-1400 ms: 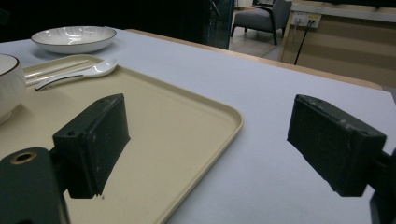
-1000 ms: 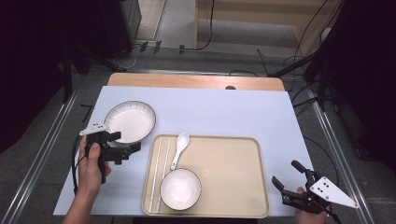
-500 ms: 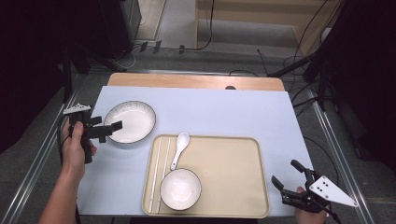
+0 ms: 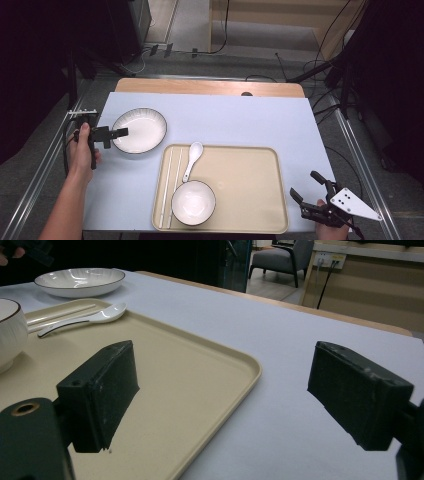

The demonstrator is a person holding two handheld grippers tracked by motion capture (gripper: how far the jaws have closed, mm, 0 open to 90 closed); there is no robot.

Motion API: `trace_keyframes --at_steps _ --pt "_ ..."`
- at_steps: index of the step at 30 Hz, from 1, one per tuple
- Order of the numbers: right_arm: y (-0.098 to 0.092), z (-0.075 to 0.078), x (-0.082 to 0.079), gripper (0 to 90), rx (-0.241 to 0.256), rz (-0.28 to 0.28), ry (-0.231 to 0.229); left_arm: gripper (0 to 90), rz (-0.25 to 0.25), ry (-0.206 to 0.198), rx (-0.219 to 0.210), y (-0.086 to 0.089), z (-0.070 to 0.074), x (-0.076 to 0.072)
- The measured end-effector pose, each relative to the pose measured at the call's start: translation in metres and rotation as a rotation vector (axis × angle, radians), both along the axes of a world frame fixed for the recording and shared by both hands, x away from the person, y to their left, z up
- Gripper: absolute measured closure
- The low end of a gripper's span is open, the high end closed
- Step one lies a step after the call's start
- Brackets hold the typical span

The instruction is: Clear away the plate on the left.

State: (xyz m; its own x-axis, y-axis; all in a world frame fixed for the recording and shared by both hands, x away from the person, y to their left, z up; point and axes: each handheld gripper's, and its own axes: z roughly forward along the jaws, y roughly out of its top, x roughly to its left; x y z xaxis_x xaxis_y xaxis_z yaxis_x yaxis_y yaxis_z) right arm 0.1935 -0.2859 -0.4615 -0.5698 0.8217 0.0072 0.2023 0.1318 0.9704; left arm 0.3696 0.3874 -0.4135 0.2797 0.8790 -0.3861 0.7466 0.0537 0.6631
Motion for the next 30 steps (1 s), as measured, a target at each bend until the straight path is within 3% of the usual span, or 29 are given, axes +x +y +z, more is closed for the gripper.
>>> trace_keyframes --at_steps 3,7,10,12,15,18,22,28,30 --pt "0.000 0.000 0.000 13.0 0.006 -0.001 0.004 0.0 0.021 0.011 -0.025 0.005 -0.002 0.003" --pt "0.000 0.000 0.000 13.0 -0.001 0.002 0.002 4.5 0.071 0.053 0.011 0.007 -0.009 0.007" --pt "0.000 0.000 0.000 13.1 0.000 0.002 0.003 17.6 0.096 0.072 0.026 0.008 -0.011 0.008" --pt "0.000 0.000 0.000 13.1 0.002 0.001 0.002 24.2 0.103 0.088 0.010 0.008 -0.011 0.009" --pt "0.000 0.000 0.000 13.0 0.000 0.002 0.001 33.7 0.140 0.119 0.020 0.008 -0.013 0.011" --pt "0.000 0.000 0.000 13.1 -0.002 0.003 0.000 48.0 0.178 0.142 0.007 0.012 -0.017 0.013" --pt "-0.001 0.000 0.000 13.0 -0.001 0.001 0.001 58.1 0.178 0.169 -0.036 0.018 -0.021 0.014" --pt "0.000 0.000 0.000 13.0 -0.002 0.001 0.001 63.5 0.187 0.196 -0.072 0.022 -0.025 0.016" --pt "0.001 0.000 0.000 13.0 -0.002 0.001 0.001 64.4 0.165 0.213 -0.074 0.022 -0.029 0.017"
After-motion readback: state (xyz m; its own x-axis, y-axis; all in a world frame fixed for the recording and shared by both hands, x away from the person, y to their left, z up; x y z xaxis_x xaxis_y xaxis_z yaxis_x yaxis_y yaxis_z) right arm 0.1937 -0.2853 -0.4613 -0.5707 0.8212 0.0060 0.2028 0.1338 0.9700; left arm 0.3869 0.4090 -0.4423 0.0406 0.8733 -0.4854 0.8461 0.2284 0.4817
